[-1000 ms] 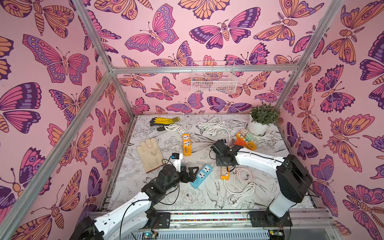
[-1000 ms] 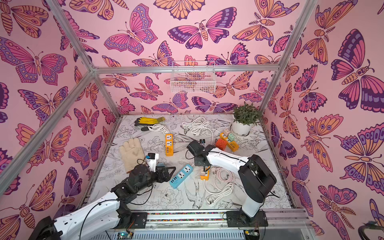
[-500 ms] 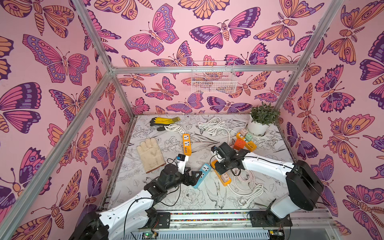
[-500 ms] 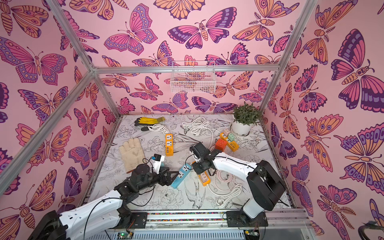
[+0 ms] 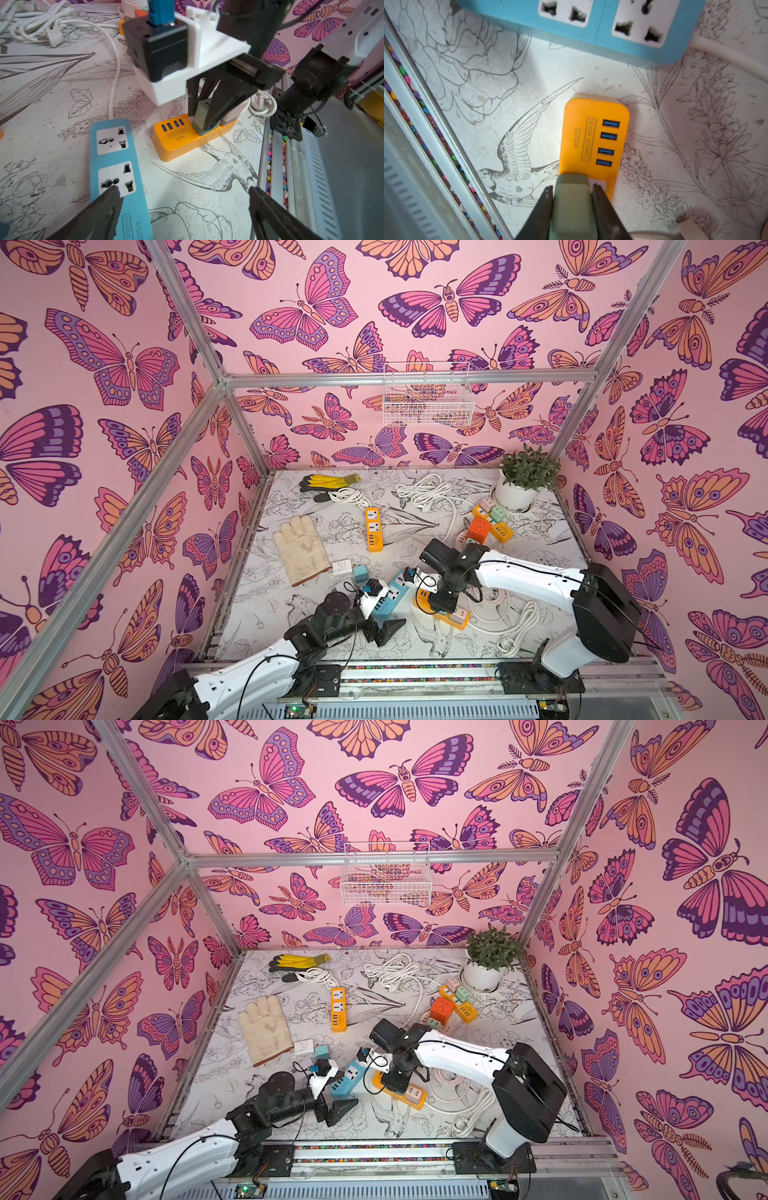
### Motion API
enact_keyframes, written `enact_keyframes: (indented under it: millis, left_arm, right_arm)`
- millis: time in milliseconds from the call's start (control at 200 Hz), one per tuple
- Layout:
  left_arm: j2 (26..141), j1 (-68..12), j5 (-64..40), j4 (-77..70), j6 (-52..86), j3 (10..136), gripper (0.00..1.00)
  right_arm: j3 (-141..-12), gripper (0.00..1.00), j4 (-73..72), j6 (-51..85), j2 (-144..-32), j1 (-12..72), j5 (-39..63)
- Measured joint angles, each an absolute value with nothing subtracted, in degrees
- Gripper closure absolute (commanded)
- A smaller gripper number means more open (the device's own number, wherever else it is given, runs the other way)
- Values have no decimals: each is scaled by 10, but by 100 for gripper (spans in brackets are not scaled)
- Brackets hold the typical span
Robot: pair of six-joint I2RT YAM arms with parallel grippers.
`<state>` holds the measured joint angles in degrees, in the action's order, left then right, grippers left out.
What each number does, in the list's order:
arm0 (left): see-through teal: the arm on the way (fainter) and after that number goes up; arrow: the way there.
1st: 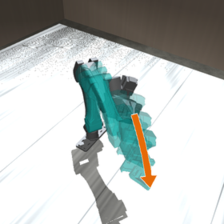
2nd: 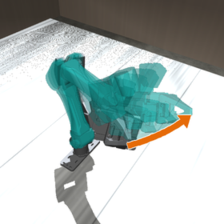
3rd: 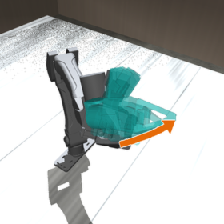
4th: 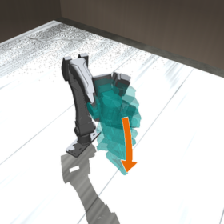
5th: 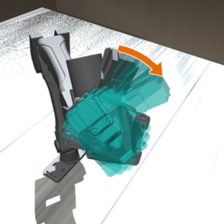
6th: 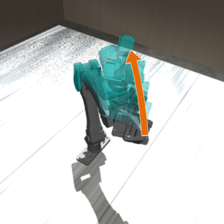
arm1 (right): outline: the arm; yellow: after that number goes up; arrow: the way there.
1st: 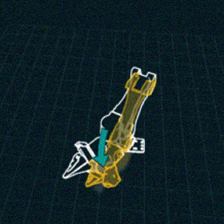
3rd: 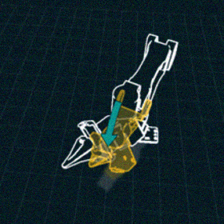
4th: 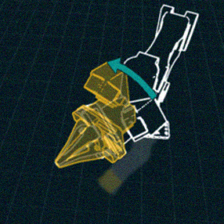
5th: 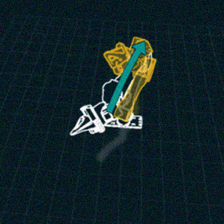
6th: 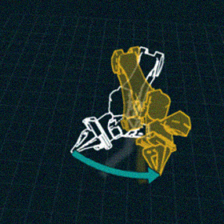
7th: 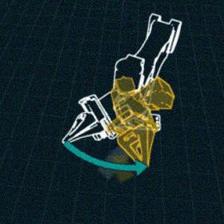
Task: Pull the plug off the socket
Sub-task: Move the socket to the center of the board.
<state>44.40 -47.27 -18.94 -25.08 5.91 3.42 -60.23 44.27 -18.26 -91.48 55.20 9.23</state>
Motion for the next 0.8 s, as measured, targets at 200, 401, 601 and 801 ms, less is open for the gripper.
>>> enact_keyframes:
  millis: [200, 401, 601, 801]
  left_arm:
    - [483, -509, -186, -303, -27, 23, 0]
    - [564, -510, -187, -352, -90, 32, 0]
    - [677, -510, -201, -418, -146, 65, 0]
    - [840, -469, -272, -503, -176, 123, 2]
  right_arm:
    - [-600, 55, 463, -211, -918, 554, 81]
    - [-566, 28, 475, -209, -886, 554, 70]
    - [-541, 26, 429, -192, -756, 542, 74]
    - [-429, 14, 286, -109, -567, 489, 113]
